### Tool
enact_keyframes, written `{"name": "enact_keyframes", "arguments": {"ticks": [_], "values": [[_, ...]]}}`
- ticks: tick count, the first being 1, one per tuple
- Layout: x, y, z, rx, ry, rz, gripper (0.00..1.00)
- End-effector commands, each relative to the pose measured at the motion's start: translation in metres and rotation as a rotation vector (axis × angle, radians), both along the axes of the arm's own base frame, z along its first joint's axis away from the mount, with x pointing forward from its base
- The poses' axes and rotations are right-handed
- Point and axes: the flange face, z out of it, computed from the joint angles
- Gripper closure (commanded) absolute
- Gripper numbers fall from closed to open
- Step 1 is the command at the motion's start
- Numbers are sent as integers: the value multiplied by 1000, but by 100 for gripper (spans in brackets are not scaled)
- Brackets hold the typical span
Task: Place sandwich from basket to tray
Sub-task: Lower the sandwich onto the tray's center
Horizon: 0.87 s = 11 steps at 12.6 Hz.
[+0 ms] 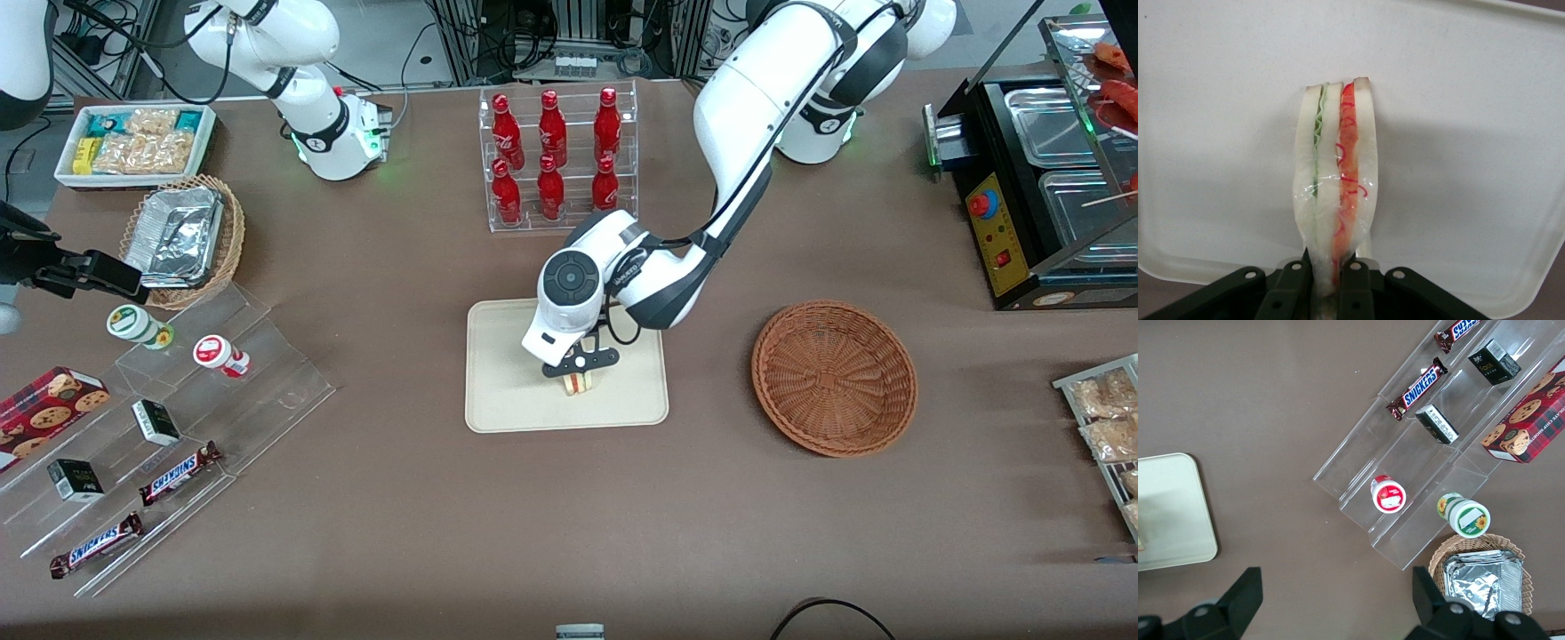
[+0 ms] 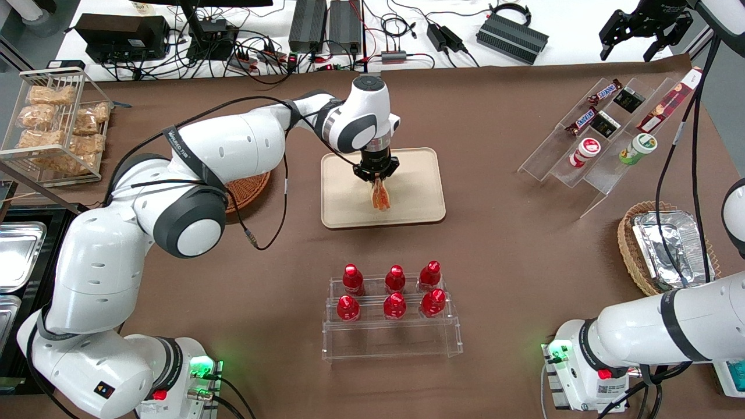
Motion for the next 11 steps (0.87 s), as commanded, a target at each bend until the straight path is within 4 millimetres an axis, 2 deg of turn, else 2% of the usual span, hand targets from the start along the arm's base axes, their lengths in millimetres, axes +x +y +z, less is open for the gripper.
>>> {"name": "enact_keyframes", "arguments": {"ticks": [1, 5, 7, 11], "values": [[2, -8, 3, -3, -20, 19, 1], [4, -8, 32, -13, -38, 24, 0], [6, -3, 56, -13, -42, 19, 0], [8, 7, 122, -29, -87, 14, 0]]}}
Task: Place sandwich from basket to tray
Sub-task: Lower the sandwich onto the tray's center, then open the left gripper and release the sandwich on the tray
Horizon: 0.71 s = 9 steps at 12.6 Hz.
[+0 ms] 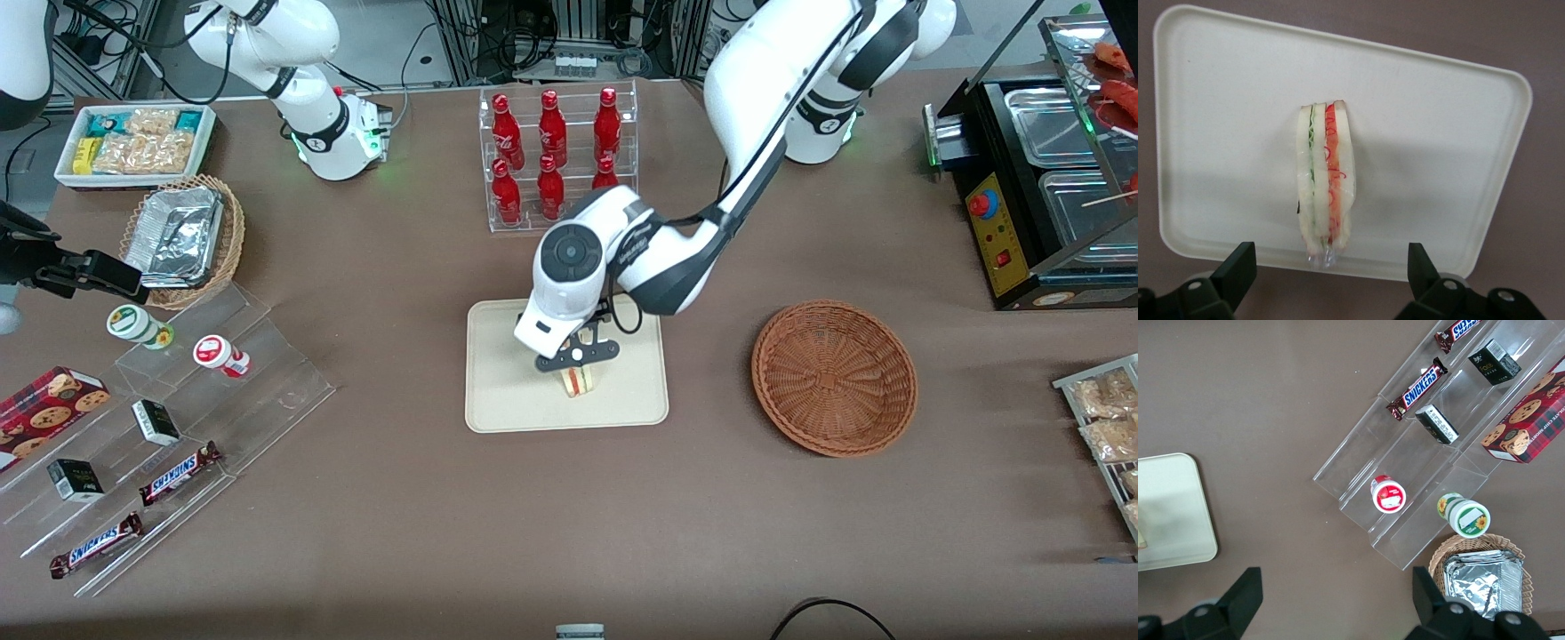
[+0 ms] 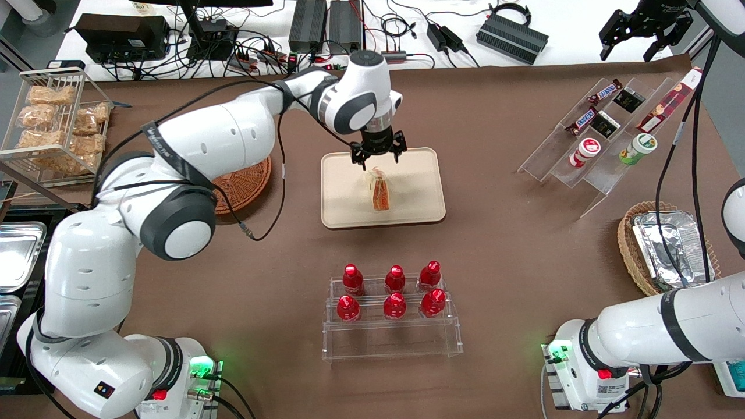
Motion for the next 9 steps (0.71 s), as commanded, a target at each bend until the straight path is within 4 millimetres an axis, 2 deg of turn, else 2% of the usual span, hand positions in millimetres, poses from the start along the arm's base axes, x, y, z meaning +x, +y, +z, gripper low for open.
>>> {"name": "enact_keyframes", "arguments": {"ticks": [1, 2, 3, 5, 6, 7, 9], "values": [[-3, 12, 45, 11, -29, -24, 0], [-1, 20, 51, 28, -23, -77, 0], [8, 37, 58, 40, -12, -108, 0], [16, 59, 60, 73, 21, -93, 0], [30, 84, 62, 91, 38, -70, 0], [35, 97, 69, 85, 34, -93, 0], [45, 139, 86, 79, 40, -149, 0]]}}
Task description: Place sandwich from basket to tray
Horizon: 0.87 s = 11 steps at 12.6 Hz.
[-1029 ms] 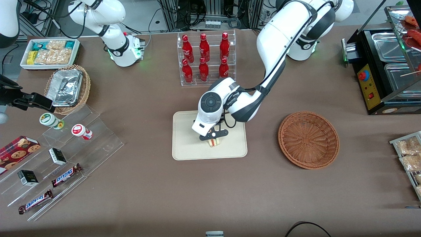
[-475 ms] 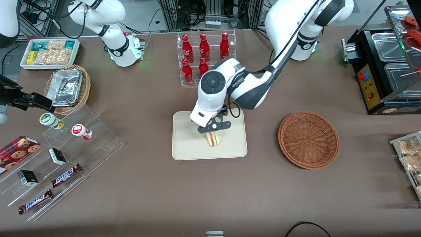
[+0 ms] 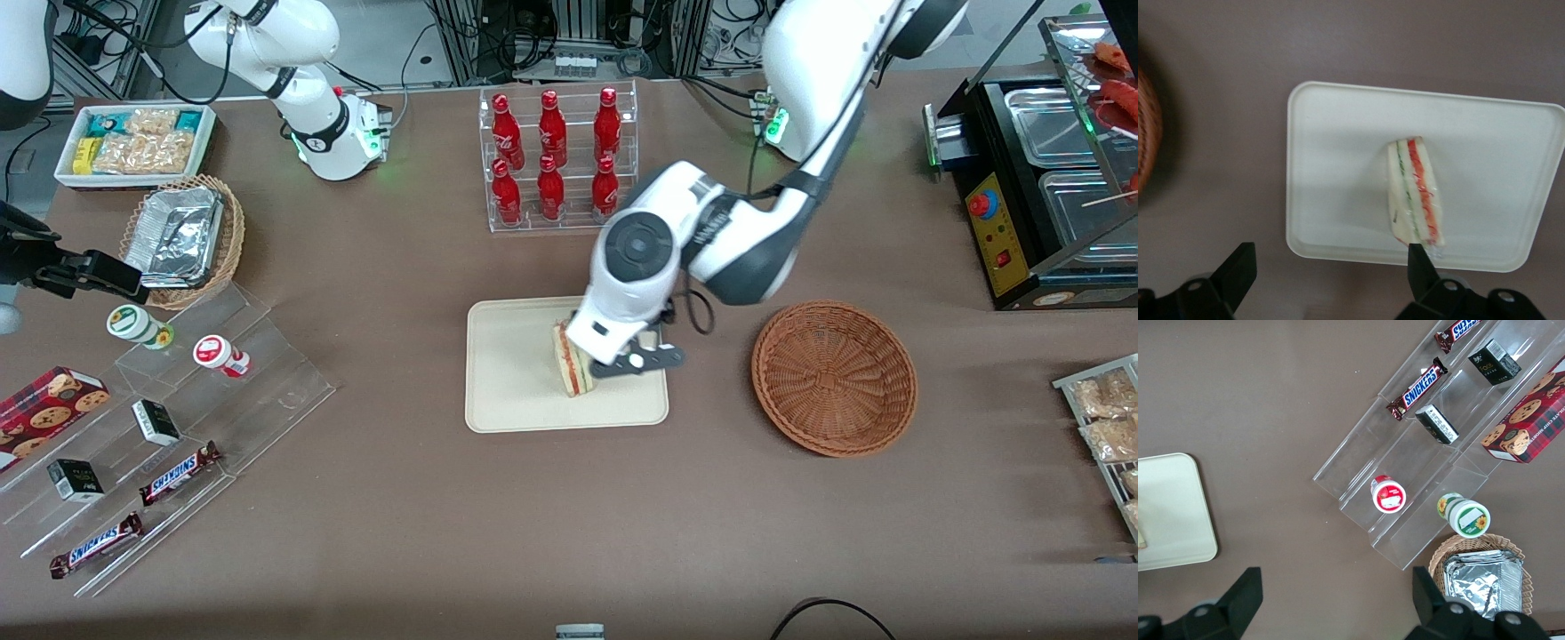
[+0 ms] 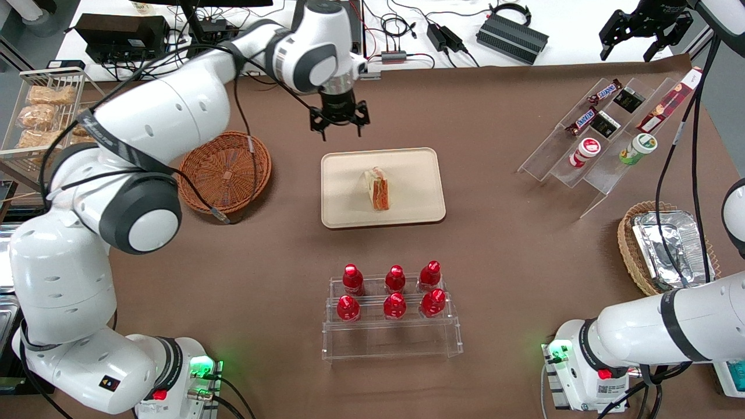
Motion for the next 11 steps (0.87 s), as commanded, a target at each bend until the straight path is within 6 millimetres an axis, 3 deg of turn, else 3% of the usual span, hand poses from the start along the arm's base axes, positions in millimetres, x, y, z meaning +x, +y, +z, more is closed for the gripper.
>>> {"name": "enact_keyframes", "arguments": {"ticks": [1, 6, 11], "values": [[-5, 54, 25, 9, 13, -79, 0], [-3, 147, 50, -2, 37, -178, 0], [3, 243, 93, -8, 79, -258, 0]]}}
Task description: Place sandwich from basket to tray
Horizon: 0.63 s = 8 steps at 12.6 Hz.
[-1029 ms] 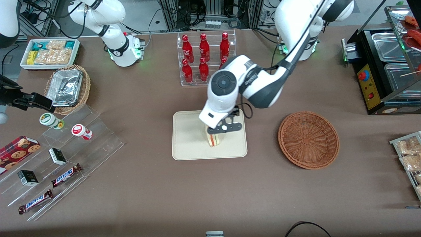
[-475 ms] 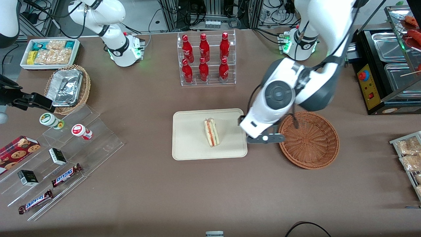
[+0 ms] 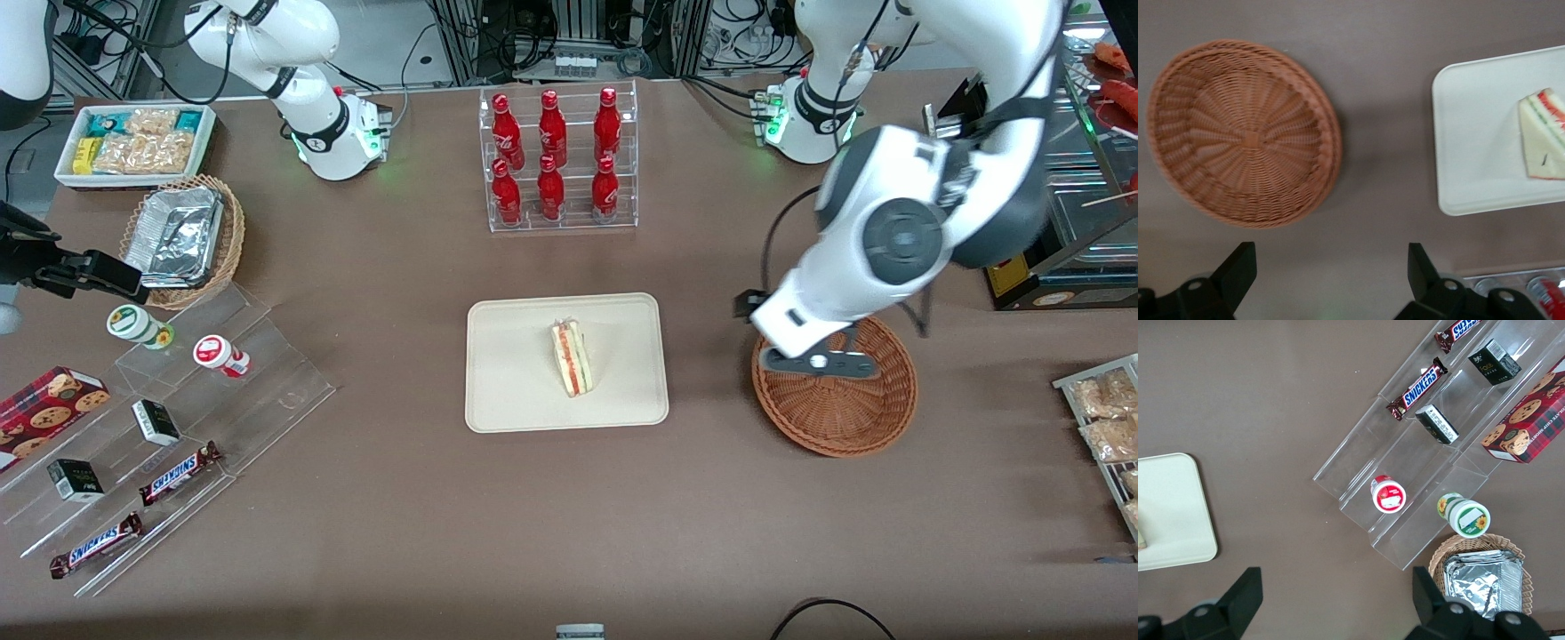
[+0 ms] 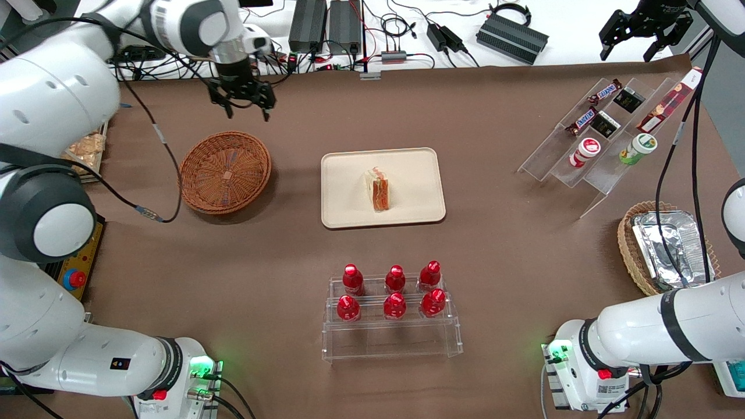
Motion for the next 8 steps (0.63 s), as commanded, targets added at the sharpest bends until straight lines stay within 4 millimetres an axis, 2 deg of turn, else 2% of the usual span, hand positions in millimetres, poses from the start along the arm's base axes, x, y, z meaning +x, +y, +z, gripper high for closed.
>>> {"name": "enact_keyframes", "arguments": {"ticks": [1, 2, 5, 8], "values": [[-15, 39, 31, -10, 20, -27, 0], [-18, 58, 43, -9, 24, -18, 0], [-34, 96, 77, -2, 22, -10, 0], [-45, 112, 100, 10, 4, 12, 0]]}}
